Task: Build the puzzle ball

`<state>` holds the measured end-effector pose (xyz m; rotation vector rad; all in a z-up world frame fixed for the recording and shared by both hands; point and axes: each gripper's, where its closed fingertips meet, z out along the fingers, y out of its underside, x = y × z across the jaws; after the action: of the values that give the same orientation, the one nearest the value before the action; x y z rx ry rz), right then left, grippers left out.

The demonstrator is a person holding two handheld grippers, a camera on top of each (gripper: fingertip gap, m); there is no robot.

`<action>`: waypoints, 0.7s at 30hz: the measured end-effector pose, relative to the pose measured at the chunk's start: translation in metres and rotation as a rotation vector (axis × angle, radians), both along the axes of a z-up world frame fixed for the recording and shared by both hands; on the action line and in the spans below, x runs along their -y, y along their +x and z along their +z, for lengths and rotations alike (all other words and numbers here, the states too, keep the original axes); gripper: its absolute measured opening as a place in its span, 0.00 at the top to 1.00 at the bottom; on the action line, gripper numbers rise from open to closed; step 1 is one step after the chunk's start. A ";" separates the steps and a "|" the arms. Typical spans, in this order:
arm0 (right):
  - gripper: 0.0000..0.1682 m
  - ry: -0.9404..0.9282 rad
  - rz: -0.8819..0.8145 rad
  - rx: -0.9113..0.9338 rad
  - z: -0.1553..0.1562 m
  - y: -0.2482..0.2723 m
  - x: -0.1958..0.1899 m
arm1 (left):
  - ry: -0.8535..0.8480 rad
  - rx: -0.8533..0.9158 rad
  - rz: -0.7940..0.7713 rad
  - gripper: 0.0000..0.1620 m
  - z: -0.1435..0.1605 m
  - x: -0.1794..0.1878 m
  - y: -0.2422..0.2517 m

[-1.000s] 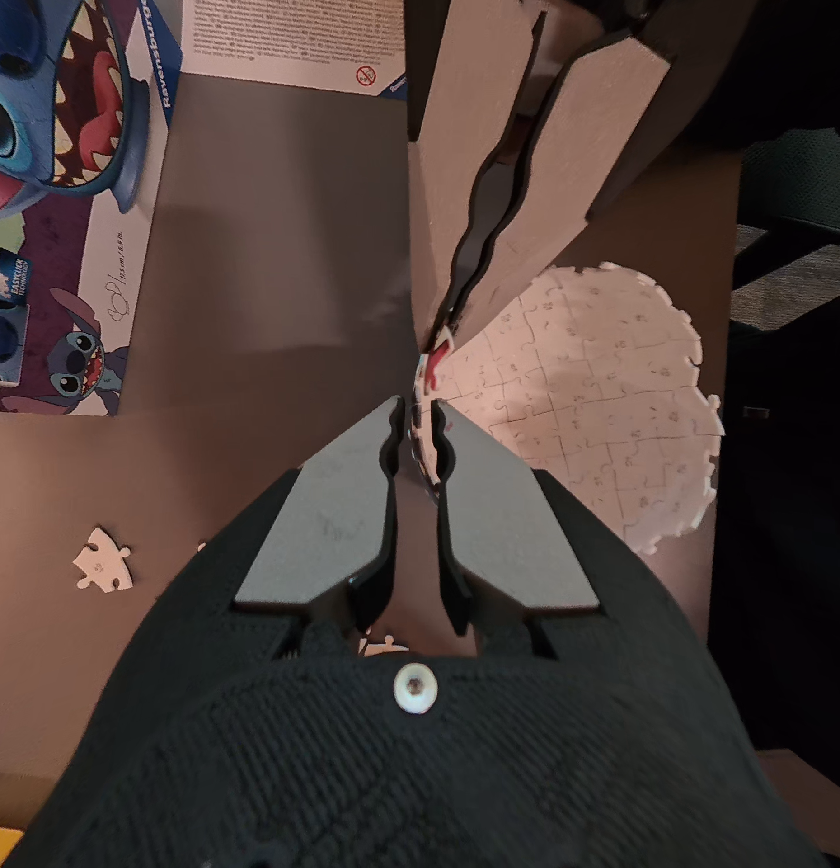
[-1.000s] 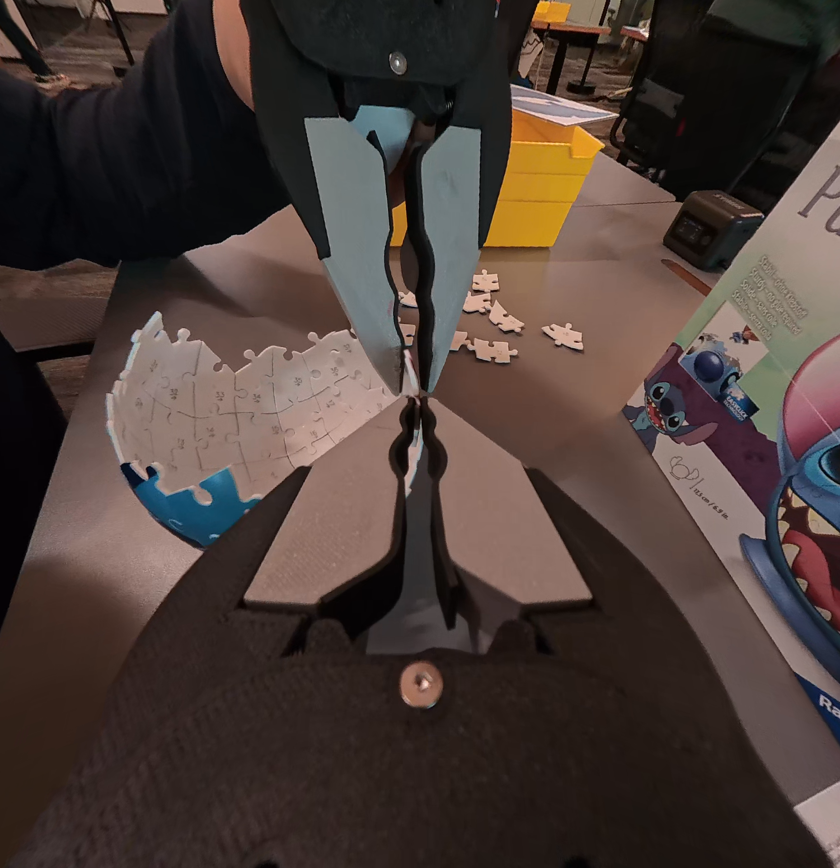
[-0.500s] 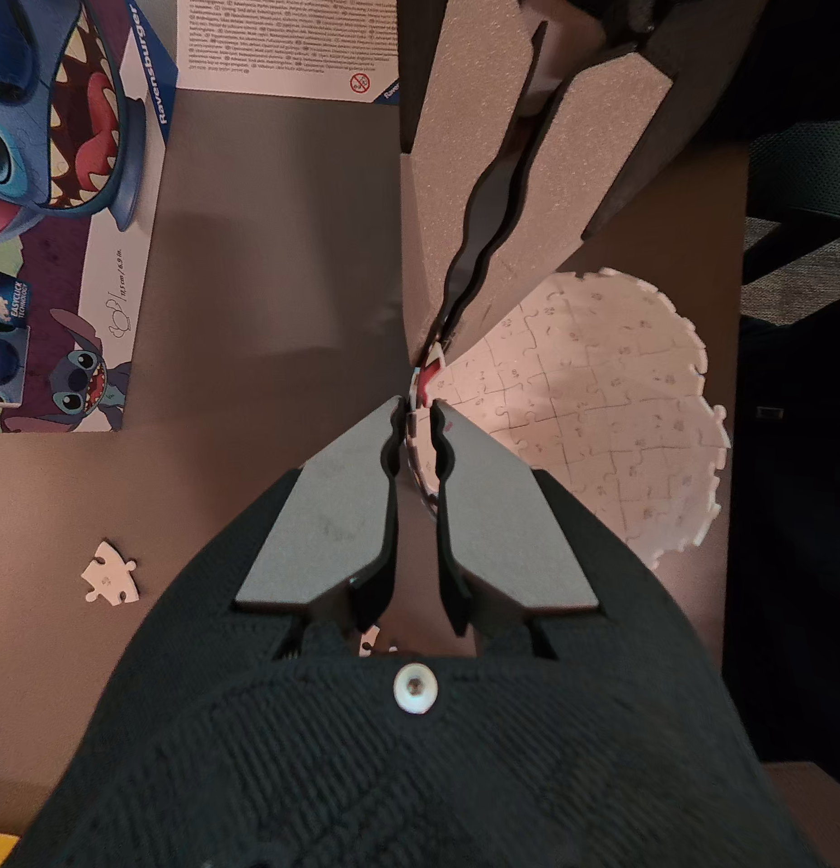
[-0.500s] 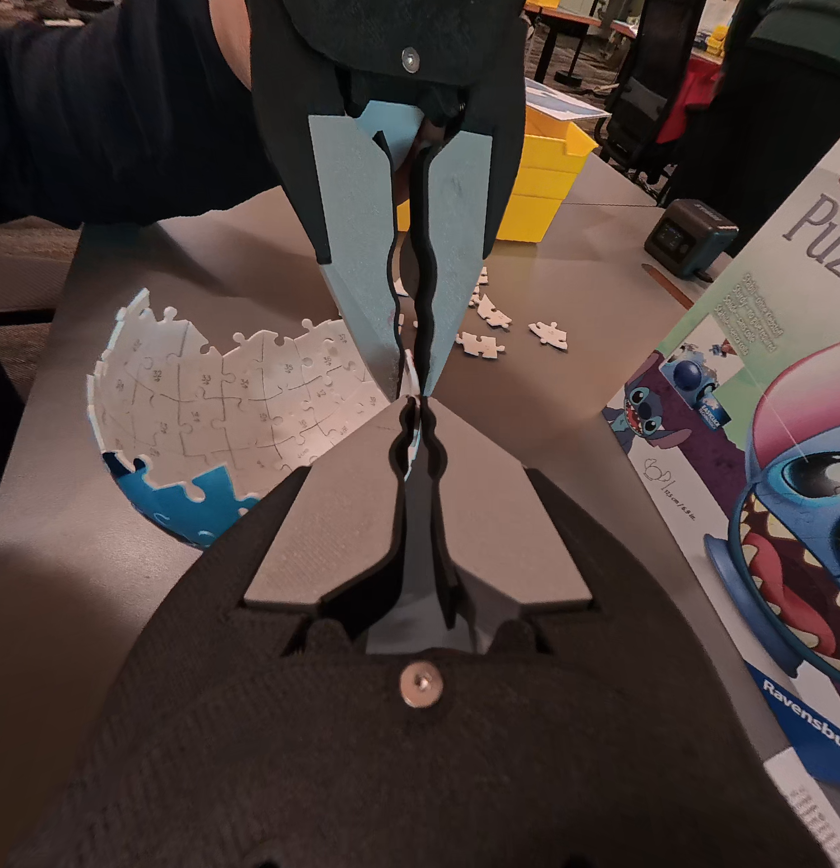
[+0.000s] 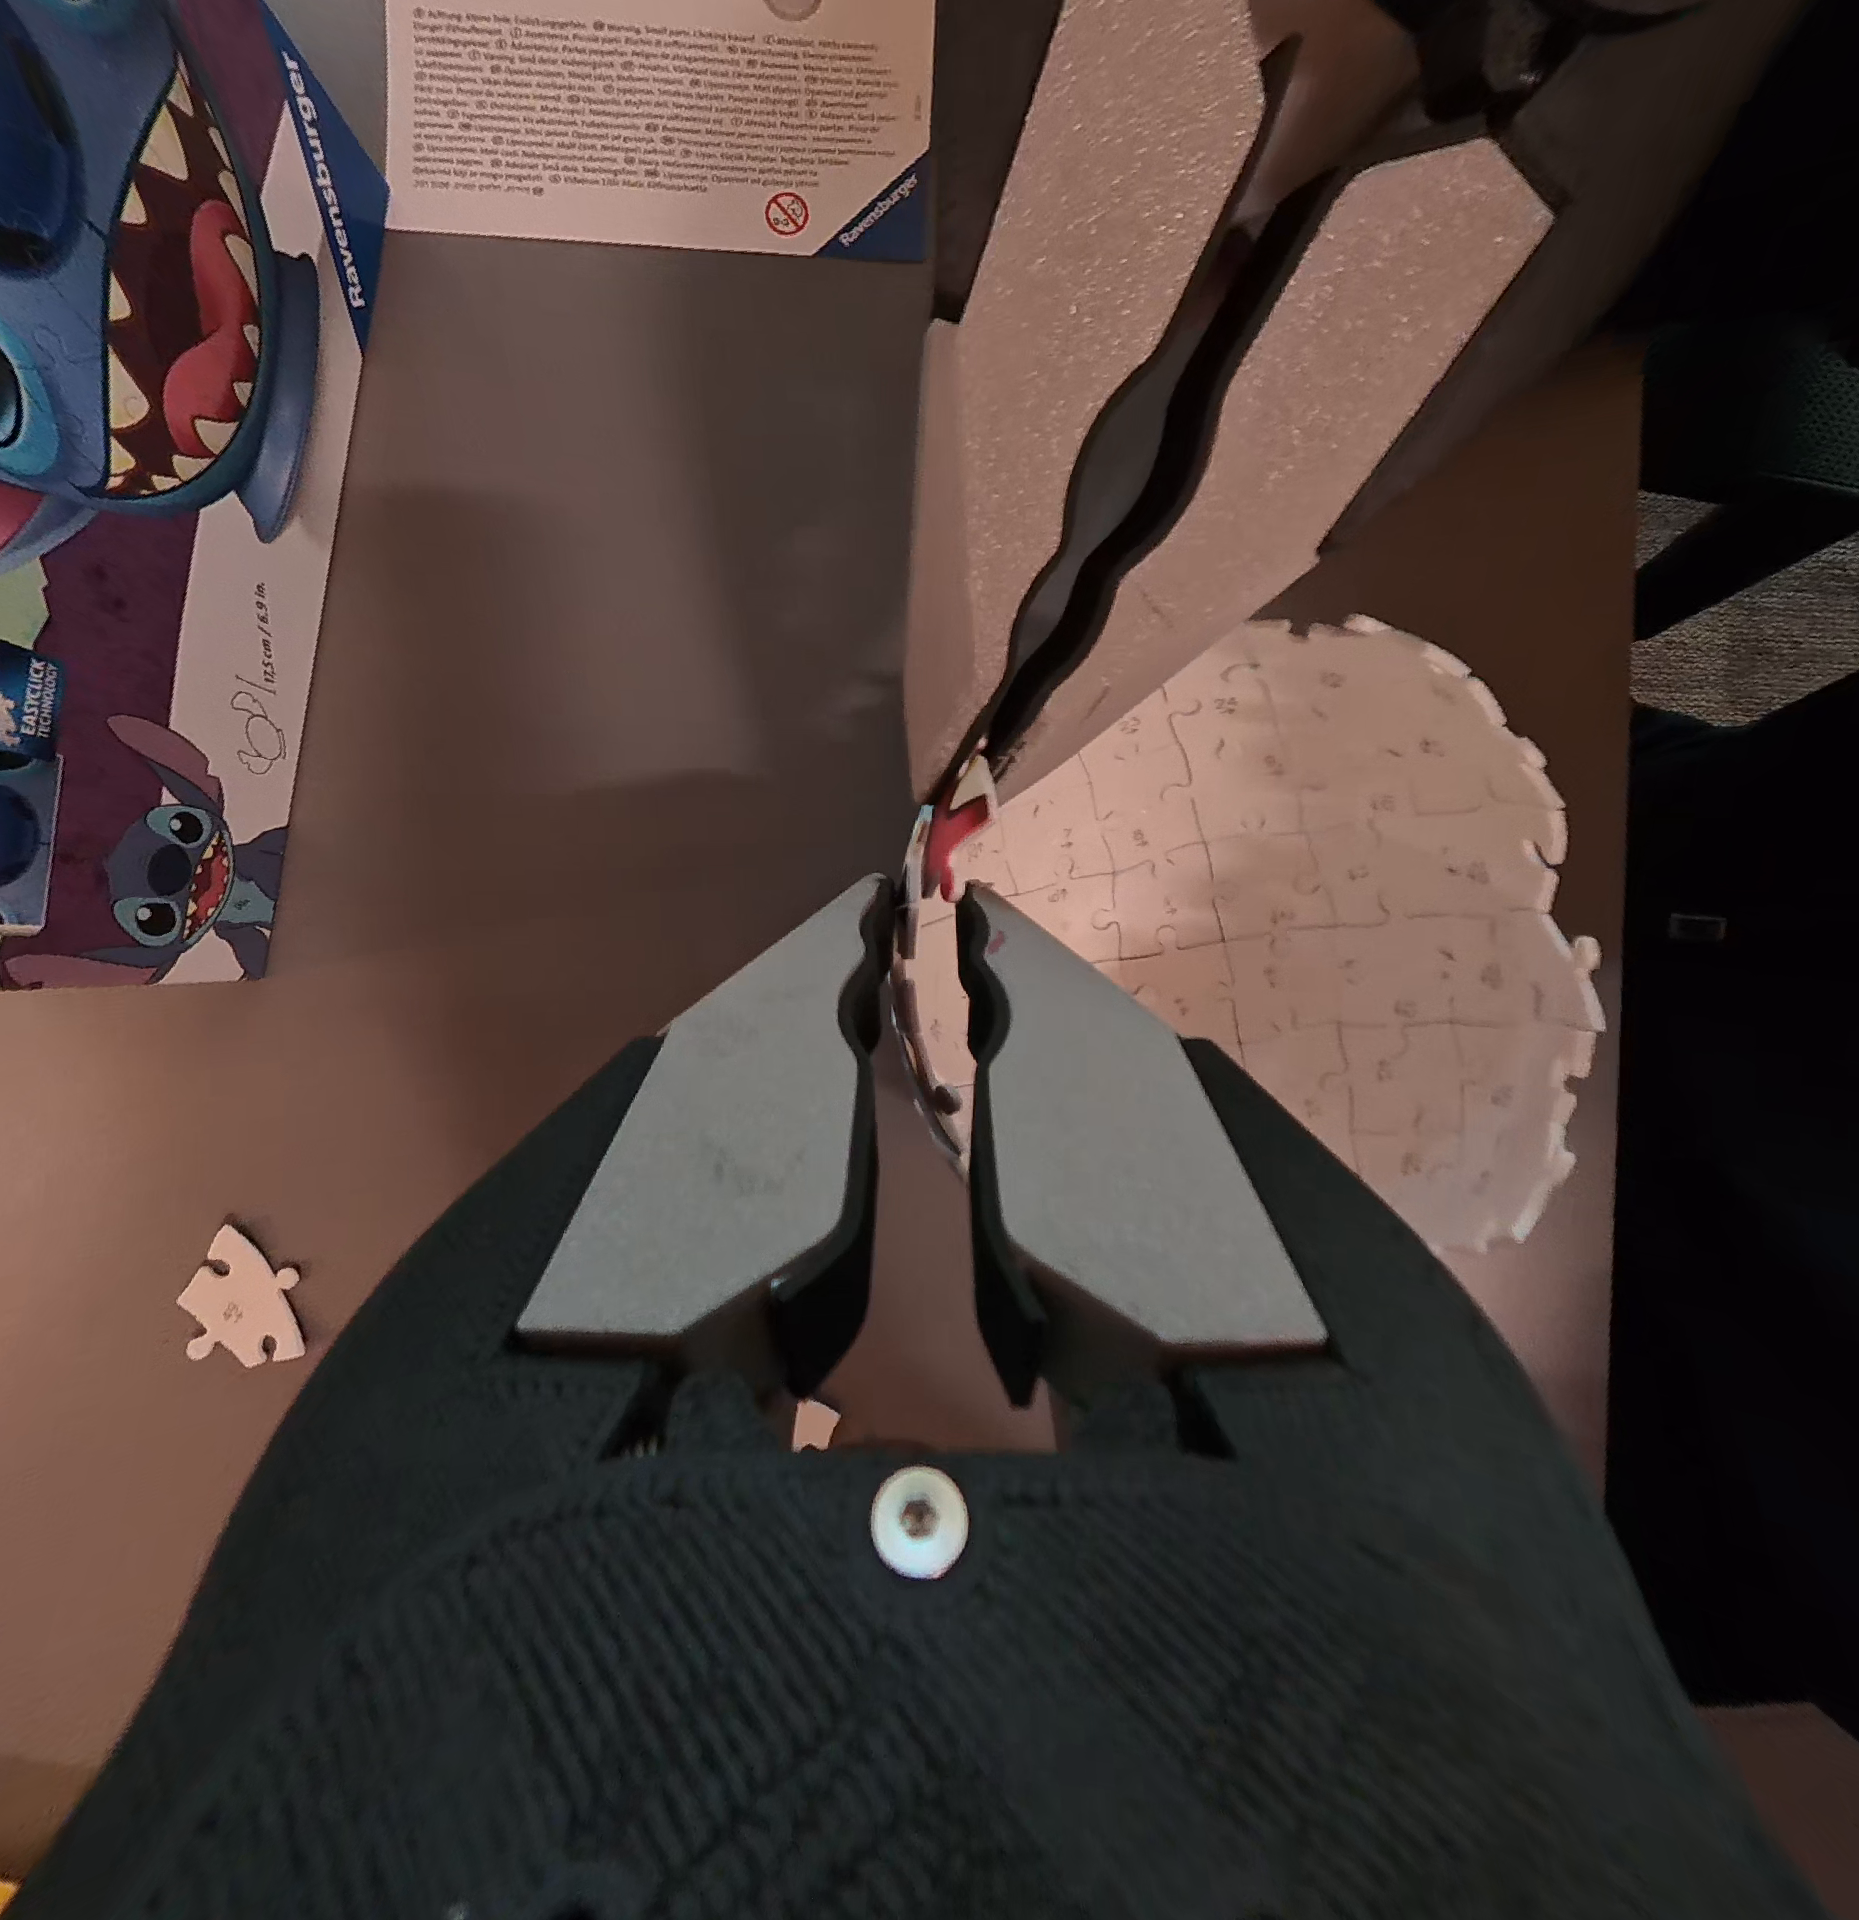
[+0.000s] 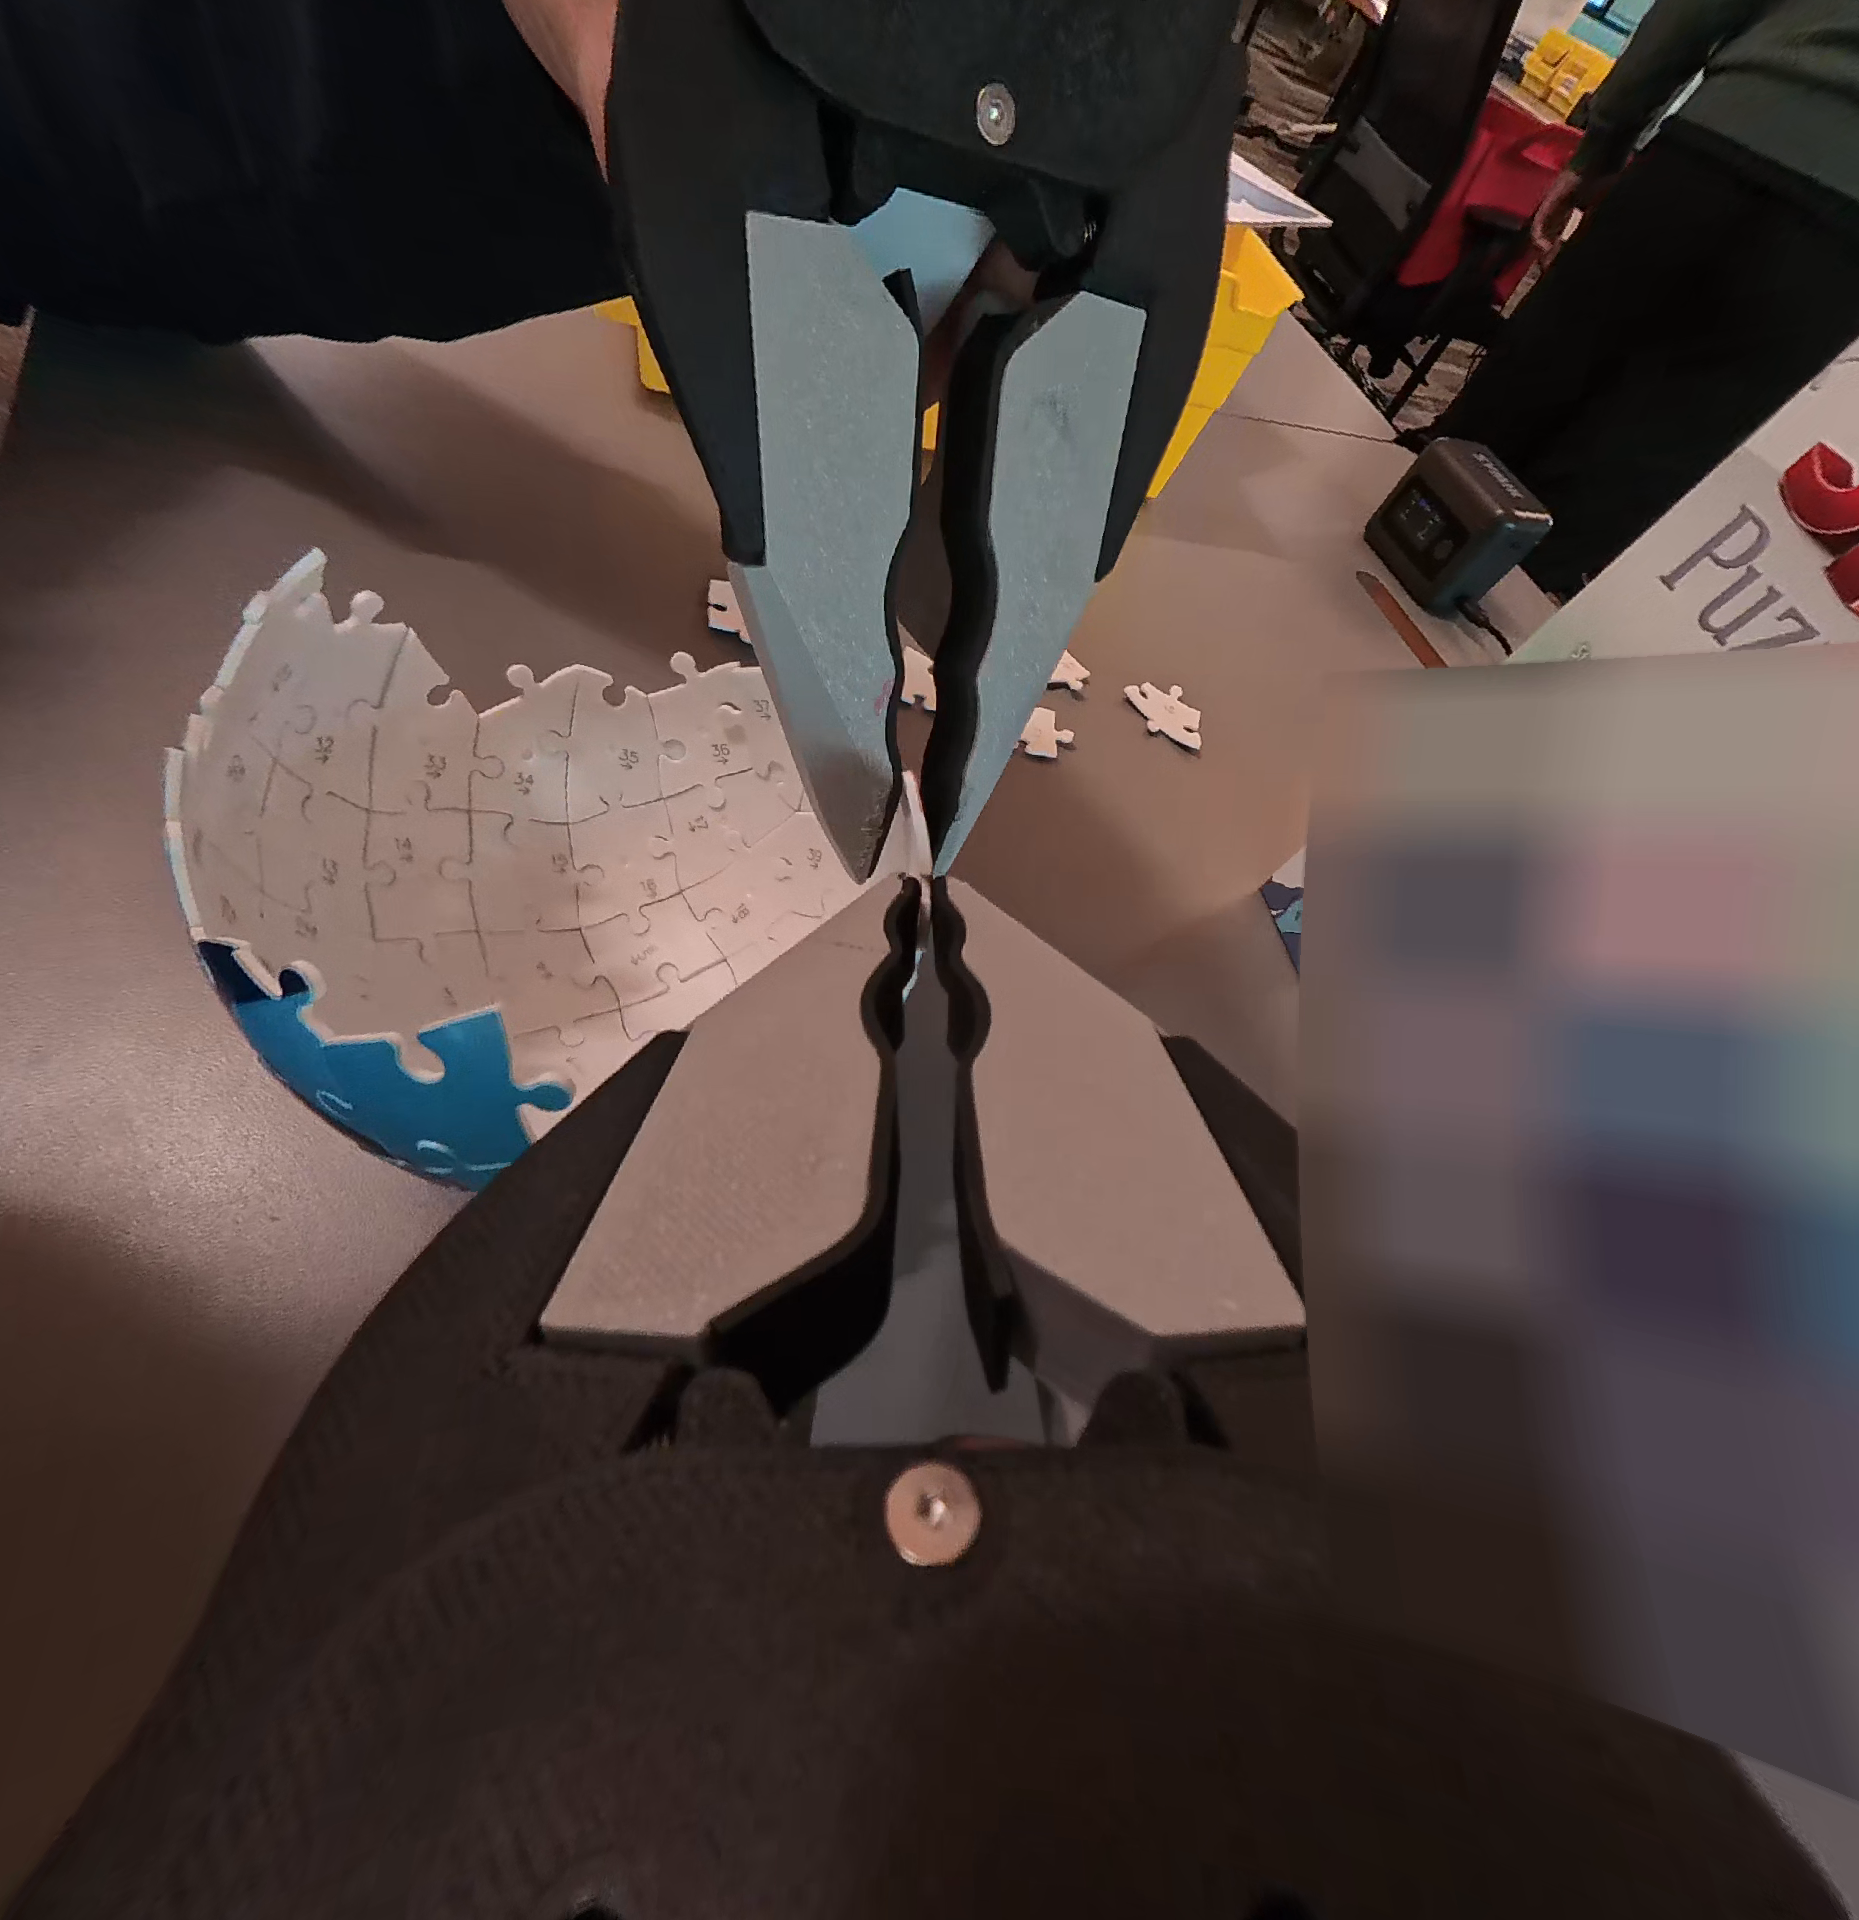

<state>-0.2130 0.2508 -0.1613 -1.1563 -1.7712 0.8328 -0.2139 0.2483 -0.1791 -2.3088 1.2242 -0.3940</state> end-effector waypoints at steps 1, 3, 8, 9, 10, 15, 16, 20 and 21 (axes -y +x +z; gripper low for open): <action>1.00 0.006 -0.002 0.004 0.000 0.000 0.000 | -0.002 -0.001 -0.001 0.94 -0.001 0.000 0.000; 1.00 0.020 -0.006 0.010 -0.001 0.001 0.000 | -0.006 -0.003 0.000 0.94 -0.002 0.000 0.000; 1.00 0.053 -0.017 0.019 -0.001 0.002 -0.001 | -0.004 -0.005 -0.002 0.95 -0.003 -0.001 0.001; 1.00 0.052 -0.019 0.019 -0.001 0.002 -0.001 | -0.001 -0.006 -0.002 0.95 -0.003 -0.001 0.001; 1.00 0.048 -0.019 0.020 -0.001 0.002 -0.002 | 0.003 -0.007 -0.004 0.95 -0.002 -0.002 0.001; 1.00 0.045 -0.018 0.020 -0.001 0.003 -0.002 | 0.010 -0.002 -0.013 0.94 0.000 -0.002 0.002; 1.00 0.044 -0.018 0.020 -0.001 0.003 -0.002 | 0.011 0.001 -0.013 0.94 0.000 -0.001 0.002; 1.00 0.037 -0.020 0.020 -0.001 0.003 -0.002 | 0.016 0.015 -0.011 0.94 0.003 -0.002 0.003; 1.00 0.035 -0.020 0.020 -0.001 0.003 -0.002 | 0.018 0.015 -0.011 0.94 0.003 -0.003 0.004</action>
<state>-0.2103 0.2529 -0.1623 -1.1614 -1.7811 0.7786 -0.2100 0.2510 -0.1764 -2.2804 1.2285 -0.4020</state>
